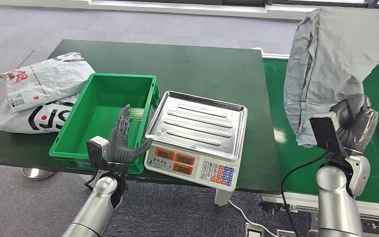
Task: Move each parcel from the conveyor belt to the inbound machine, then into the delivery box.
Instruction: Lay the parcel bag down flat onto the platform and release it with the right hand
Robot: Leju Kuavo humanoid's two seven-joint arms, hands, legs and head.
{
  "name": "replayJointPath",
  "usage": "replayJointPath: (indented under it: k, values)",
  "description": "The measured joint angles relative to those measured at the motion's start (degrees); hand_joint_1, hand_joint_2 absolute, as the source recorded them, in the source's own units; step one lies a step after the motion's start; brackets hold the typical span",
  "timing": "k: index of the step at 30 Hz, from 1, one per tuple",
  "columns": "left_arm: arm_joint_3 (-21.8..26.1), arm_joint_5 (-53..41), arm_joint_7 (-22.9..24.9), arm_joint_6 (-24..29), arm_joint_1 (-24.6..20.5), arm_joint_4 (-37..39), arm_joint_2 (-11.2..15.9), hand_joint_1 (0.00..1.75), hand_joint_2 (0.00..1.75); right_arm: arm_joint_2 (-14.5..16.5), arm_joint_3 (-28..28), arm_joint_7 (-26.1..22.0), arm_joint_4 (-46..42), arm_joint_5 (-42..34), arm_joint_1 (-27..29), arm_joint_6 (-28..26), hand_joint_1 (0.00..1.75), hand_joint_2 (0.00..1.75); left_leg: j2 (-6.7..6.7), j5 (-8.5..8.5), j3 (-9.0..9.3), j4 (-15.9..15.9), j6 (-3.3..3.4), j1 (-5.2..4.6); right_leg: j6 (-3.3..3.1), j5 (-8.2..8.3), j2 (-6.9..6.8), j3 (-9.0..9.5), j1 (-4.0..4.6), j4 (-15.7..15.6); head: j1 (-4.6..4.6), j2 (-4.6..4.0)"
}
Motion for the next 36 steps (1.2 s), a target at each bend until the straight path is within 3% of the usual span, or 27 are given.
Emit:
replayJointPath:
  k: [2, 6, 14, 21, 27, 31, 33, 36]
  values:
    - [0.0, -0.01, 0.0, -0.26, -0.05, 0.04, 0.02, 0.0, 1.75, 0.77, 0.35, -1.23, -0.98, -2.07, 0.33, 2.87, 1.75, 1.75, 0.0, 0.0, 0.0, -0.01, 0.0, 0.01, 0.0, 0.0, 0.0, 0.0, 0.01, 0.0, -0.01, -0.01]
    - [-0.01, 0.02, 0.0, -0.67, -0.34, 0.32, 0.04, 0.0, 1.75, 2.67, 3.9, -0.21, 0.47, -6.9, 0.05, 15.56, 1.75, 1.75, 0.06, 0.0, 0.01, -0.03, -0.02, 0.05, -0.01, -0.01, 0.07, -0.02, 0.05, 0.01, 0.0, 0.02]
    - [-0.01, 0.23, 0.02, -1.02, -1.0, 0.88, -0.02, 0.0, 1.75, 5.84, 16.36, 3.61, 15.72, -7.77, -3.79, 33.29, 1.75, 1.75, 0.01, 0.06, -0.02, -0.03, -0.08, 0.09, -0.03, 0.0, 0.04, -0.02, 0.1, 0.02, 0.0, 0.02]
    - [-0.01, 0.22, 0.02, -0.51, -0.97, 0.88, -0.01, 0.0, 1.75, 6.43, 23.14, 1.45, 22.27, -12.2, -6.04, 36.71, 1.75, 1.75, -0.01, 0.02, -0.06, -0.02, -0.05, 0.07, -0.02, -0.01, 0.03, -0.04, 0.07, 0.0, 0.0, -0.01]
    - [-0.01, 0.18, 0.02, -0.17, -0.88, 0.87, 0.01, 0.0, 1.75, 6.42, 25.82, -0.04, 22.55, -13.68, -7.27, 33.34, 1.75, 1.75, 0.0, 0.01, -0.05, -0.02, -0.04, 0.07, -0.01, -0.01, 0.04, -0.05, 0.07, 0.0, -0.01, 0.0]
    - [0.0, 0.2, 0.02, 0.35, -0.87, 0.87, 0.01, 0.0, 1.75, 6.43, 26.24, 3.03, 22.42, -11.16, -8.35, 26.34, 0.24, 1.75, -0.01, 0.03, -0.05, -0.02, -0.05, 0.07, -0.01, 0.0, 0.03, -0.05, 0.07, 0.0, 0.0, 0.01]
    - [0.0, 0.25, 0.02, 0.61, -0.87, 0.87, 0.02, 0.0, 1.75, 6.43, 26.26, 4.83, 22.29, -9.44, -8.97, 21.63, 0.24, 1.75, 0.0, 0.03, -0.05, -0.02, -0.05, 0.07, -0.01, 0.0, 0.03, -0.04, 0.07, 0.0, 0.0, 0.01]
    - [0.0, 0.32, 0.02, 0.74, -0.87, 0.87, 0.02, 0.0, 1.75, 6.43, 26.26, 5.54, 22.13, -8.65, -9.53, 19.54, 0.24, 1.75, 0.01, 0.03, -0.03, -0.02, -0.05, 0.07, -0.02, 0.01, 0.07, -0.04, 0.07, 0.0, -0.01, 0.0]
